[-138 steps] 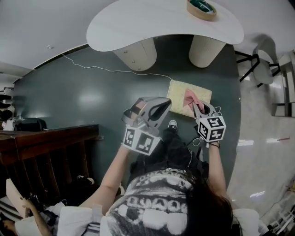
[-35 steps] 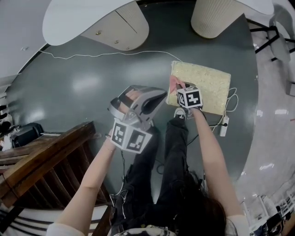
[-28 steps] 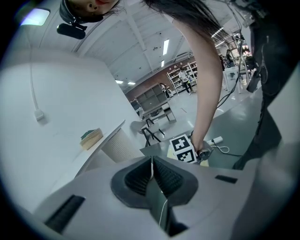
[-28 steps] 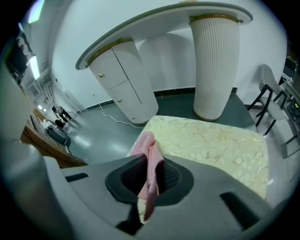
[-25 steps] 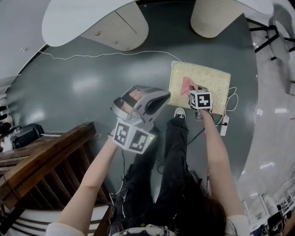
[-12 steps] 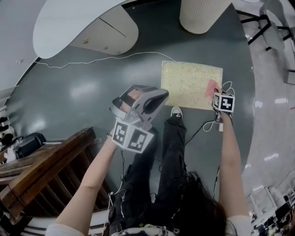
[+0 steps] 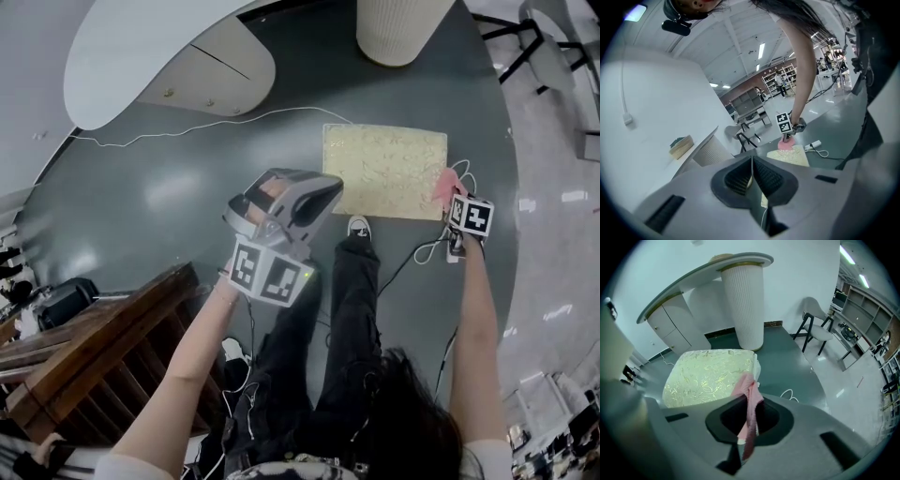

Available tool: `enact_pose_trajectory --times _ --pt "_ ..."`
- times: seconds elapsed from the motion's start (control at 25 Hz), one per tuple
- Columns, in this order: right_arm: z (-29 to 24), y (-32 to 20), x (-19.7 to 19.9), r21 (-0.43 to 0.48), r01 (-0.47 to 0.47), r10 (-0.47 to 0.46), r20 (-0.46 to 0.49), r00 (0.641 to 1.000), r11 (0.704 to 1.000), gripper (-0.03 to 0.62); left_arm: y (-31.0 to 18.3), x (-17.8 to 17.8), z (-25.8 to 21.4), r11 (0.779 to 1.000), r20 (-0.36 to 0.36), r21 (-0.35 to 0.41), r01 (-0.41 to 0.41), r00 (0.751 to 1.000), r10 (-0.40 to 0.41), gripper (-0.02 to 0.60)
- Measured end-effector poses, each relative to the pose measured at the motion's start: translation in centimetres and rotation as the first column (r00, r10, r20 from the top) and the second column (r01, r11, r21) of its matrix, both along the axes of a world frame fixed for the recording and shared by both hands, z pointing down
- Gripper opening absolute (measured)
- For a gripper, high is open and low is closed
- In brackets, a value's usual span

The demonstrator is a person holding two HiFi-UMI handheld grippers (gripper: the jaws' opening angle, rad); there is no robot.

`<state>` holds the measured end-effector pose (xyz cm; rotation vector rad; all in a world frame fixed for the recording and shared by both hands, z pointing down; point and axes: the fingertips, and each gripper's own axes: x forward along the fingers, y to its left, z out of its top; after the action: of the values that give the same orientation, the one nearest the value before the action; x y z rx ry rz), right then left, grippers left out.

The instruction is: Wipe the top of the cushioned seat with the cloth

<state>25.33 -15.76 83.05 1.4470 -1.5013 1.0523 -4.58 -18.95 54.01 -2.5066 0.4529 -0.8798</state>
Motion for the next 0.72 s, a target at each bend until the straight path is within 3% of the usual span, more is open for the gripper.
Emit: enact_pose_trajectory --times 0.2,0.44,0.72 --pt "-2.1 -0.8 -3.6 0.097 -0.001 -0.010 0.114 0.993 0.995 0.011 0.3 -0.7 -0.2 1.000 -0.001 0.002 0.010 1.000 -0.010 0.012" --pt "-3.8 -1.8 -13.6 0.171 0.135 -0.174 0.237 0.956 0.976 0.011 1.0 -2.7 0.2 1.000 0.014 -0.007 0.028 1.000 -0.028 0.012" --pt "-3.2 -1.1 -25.7 0.189 0.258 -0.310 0.339 0.888 0.947 0.011 2.1 -4.7 0.3 0.999 0.022 -0.016 0.047 0.999 -0.047 0.012"
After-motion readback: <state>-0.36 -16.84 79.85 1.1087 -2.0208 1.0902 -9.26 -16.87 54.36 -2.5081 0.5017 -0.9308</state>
